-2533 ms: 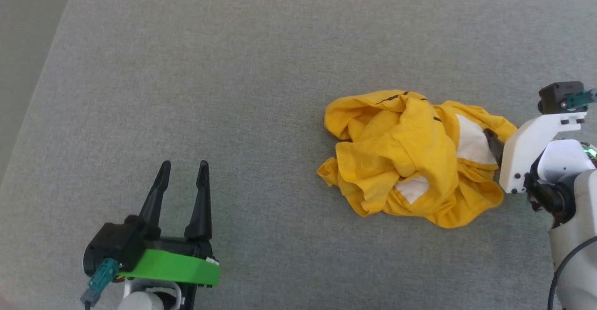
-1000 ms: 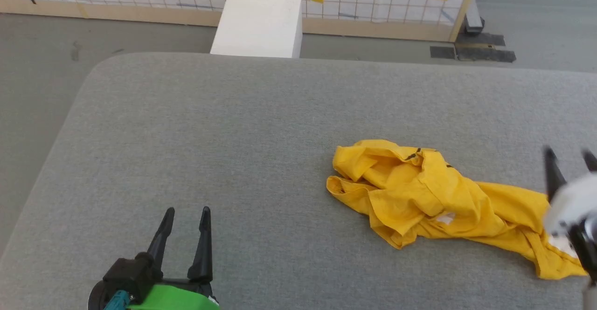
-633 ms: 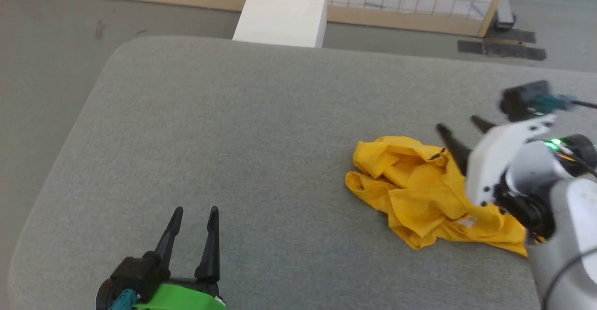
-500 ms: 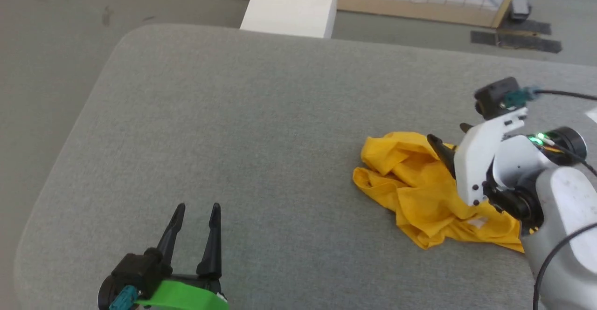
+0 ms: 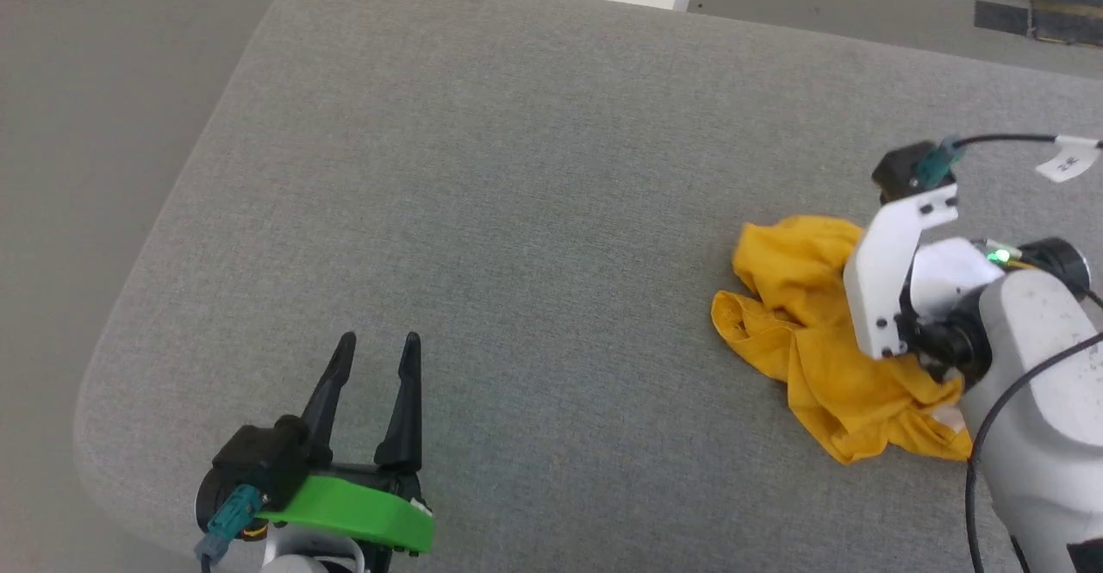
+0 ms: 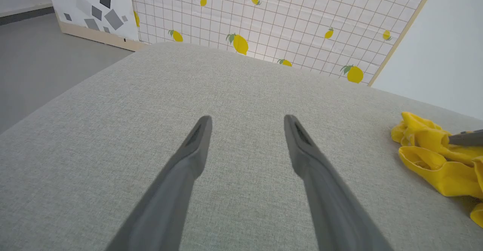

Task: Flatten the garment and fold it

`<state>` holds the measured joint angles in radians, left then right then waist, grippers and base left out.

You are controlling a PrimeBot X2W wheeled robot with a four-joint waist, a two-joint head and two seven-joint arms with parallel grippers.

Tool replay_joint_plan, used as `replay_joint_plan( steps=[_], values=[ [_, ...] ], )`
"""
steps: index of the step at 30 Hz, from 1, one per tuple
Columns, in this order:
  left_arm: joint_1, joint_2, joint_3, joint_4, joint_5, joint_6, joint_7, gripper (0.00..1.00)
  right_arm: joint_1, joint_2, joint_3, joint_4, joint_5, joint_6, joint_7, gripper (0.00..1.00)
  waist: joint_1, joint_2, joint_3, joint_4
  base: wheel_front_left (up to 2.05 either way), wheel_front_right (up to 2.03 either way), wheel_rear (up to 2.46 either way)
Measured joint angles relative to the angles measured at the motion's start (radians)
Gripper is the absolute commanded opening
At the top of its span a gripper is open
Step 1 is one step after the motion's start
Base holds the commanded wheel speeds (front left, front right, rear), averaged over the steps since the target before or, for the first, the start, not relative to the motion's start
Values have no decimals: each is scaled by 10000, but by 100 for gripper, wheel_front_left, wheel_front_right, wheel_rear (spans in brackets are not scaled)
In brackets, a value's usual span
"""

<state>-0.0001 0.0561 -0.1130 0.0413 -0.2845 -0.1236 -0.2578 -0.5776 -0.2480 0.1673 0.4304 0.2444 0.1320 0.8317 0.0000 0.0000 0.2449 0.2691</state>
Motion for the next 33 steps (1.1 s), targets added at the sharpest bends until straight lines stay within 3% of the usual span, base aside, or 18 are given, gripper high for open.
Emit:
replay_joint_plan(
  steps=[6, 15, 25, 26, 27, 28, 33],
  values=[
    [106, -2, 104, -36, 2, 0, 0, 100, -1098, 259, -871, -464, -234, 0, -1338, 0, 0, 0, -304, -34, 0, 0, 0],
    [-96, -6, -238, -228, -282, 0, 0, 100, -3508, 284, -1837, -794, -1923, 0, -2372, 0, 0, 0, 239, -85, 0, 0, 0],
    [-1052, -12, -679, -13, -673, 0, 0, 100, -4164, 1162, -2558, 1476, -3756, 0, -3536, 0, 2, 0, 1539, 417, 0, 0, 0],
    [-1073, -12, -696, 17, -675, 0, 0, 100, -4166, 1229, -2581, 1643, -3806, 0, -3630, 25, 2, 0, 1596, 479, 0, 0, 0],
    [-1092, -12, -715, 46, -675, 0, 0, 100, -4172, 1296, -2608, 1824, -3866, 0, -3758, 68, 2, 0, 1653, 547, 0, 0, 0],
    [-1100, -12, -727, 65, -675, 0, 0, 100, -4207, 1340, -2621, 1983, -3906, 0, -3889, 100, 2, 0, 1696, 604, 0, 0, 0],
    [-1090, -13, -665, 98, -625, -2, 0, 100, -4527, 1427, -2640, 2376, -4019, 0, -4606, 100, 2, 0, 1634, 633, 0, 0, 0]
  ],
)
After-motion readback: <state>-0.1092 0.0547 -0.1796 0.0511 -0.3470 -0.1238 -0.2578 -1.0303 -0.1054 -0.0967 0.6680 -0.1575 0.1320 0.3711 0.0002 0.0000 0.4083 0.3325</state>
